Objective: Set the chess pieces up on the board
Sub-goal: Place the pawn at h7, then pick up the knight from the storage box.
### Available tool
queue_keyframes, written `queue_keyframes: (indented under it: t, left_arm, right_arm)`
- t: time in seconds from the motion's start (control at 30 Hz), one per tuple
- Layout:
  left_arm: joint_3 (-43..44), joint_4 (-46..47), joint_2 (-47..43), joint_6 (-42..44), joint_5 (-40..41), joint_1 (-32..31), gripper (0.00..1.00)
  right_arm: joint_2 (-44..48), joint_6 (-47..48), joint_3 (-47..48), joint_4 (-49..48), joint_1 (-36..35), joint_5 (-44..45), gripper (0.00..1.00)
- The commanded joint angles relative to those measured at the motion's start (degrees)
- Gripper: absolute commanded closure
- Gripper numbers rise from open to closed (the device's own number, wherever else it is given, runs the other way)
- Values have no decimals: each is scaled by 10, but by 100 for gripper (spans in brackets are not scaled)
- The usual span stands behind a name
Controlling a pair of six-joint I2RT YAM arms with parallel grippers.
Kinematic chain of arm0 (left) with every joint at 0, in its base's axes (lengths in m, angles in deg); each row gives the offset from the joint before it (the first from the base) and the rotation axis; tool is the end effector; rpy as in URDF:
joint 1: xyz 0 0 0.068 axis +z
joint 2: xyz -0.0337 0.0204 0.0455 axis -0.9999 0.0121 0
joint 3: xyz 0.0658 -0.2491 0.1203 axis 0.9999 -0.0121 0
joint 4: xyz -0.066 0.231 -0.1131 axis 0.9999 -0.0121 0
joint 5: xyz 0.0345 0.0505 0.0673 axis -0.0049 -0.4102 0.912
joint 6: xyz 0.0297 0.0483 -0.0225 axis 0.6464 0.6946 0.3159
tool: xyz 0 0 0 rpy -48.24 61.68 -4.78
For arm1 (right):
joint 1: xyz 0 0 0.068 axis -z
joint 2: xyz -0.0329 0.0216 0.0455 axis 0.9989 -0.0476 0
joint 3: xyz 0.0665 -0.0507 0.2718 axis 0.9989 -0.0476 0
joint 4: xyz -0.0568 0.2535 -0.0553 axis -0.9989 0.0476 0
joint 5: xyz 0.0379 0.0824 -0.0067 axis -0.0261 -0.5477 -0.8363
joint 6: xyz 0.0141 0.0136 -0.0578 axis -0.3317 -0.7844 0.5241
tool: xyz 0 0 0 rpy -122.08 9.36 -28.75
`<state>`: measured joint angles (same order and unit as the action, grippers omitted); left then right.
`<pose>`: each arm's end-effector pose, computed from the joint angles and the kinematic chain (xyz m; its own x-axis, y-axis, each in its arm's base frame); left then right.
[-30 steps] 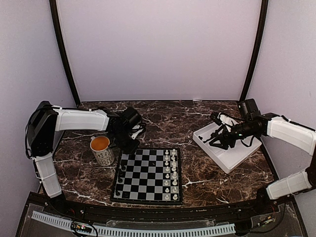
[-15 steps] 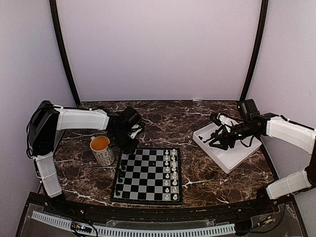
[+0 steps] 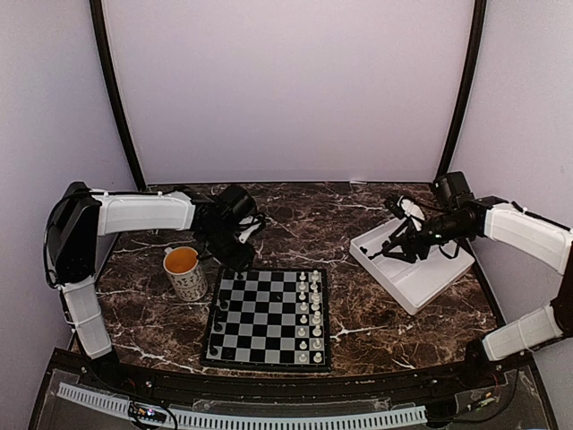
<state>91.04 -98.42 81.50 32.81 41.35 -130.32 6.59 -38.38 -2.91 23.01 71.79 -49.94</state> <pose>0.3022 -0.2609 0.1953 -0.7367 0.5229 -0.4287 0.5831 0.8123 -0.0112 0.2473 0.0941 0.2497 -0.3965 -0.5418 -0.7411 -0.8498 0.5219 0.0731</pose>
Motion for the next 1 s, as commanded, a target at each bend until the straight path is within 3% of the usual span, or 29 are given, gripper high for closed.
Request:
queue_keyframes:
  t: [0.0, 0.2, 0.4, 0.67, 0.83, 0.97]
  left_arm:
    - [43, -4, -82, 29, -15, -7, 56]
    - [93, 37, -131, 64, -39, -18, 54]
    - [46, 163, -162, 81, -85, -20, 53]
    - [-42, 218, -183, 96, -120, -18, 52]
    - [-43, 209, -183, 95, -125, -18, 51]
    - [-48, 211, -187, 94, -127, -18, 51]
  right_arm:
    - [-35, -14, 64, 20, 45, 6, 40]
    - [-154, -33, 175, 80, 75, 122, 50]
    - [-260, -15, 293, 152, 75, 182, 58]
    - [-372, 140, 425, 200, 70, 312, 59]
    - [-450, 242, 509, 238, 55, 377, 59]
    - [-481, 325, 516, 244, 29, 418, 60]
